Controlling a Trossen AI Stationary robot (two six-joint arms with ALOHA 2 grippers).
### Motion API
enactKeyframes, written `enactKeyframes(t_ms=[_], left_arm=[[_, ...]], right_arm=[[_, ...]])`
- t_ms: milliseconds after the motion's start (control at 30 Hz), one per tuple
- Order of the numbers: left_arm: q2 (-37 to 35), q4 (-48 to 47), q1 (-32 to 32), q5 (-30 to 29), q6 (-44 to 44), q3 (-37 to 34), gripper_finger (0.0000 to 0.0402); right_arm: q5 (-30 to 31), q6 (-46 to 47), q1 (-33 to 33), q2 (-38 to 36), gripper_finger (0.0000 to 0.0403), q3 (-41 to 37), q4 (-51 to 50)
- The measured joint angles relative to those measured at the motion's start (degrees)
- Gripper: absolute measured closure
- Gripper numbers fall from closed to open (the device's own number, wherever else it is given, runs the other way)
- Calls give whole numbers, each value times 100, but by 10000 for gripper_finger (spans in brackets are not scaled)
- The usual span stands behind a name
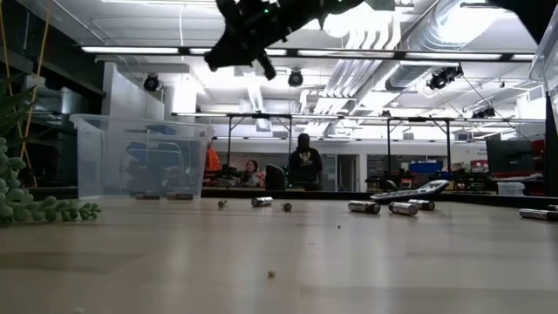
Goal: Sort batteries
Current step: Put the black battery into the top transparent bin, then adjust the top transparent bin
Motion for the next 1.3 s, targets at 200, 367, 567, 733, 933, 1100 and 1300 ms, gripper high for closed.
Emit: enactKeyframes(t_ms=[200,367,567,733,933,1100,1300], left_arm=[[90,147,-7,-42,-3,0,149],[247,283,-5,-35,2,-4,149],[330,51,-7,52,65,-4,149],[332,-868,-11,-124,171,-7,149],[399,-1573,-22,-819,-16,-555,149],[1002,-1930,117,-811,-404,-1547,167],[2265,-1784,404,-663,-438,-1870,300]], right_arm=[[-219,27,-255,821,372,873,204],[-386,230,-352,1591,280,1934,298],[-1114,40,-542,2155,180,3138,-984],[-728,-650,-825,1504,168,2932,-1834],[-201,-1651,-1223,687,187,2928,-3133],[-197,-1945,-1424,-25,202,2926,-4154],[311,-2138,-1339,-917,212,2926,-5245]])
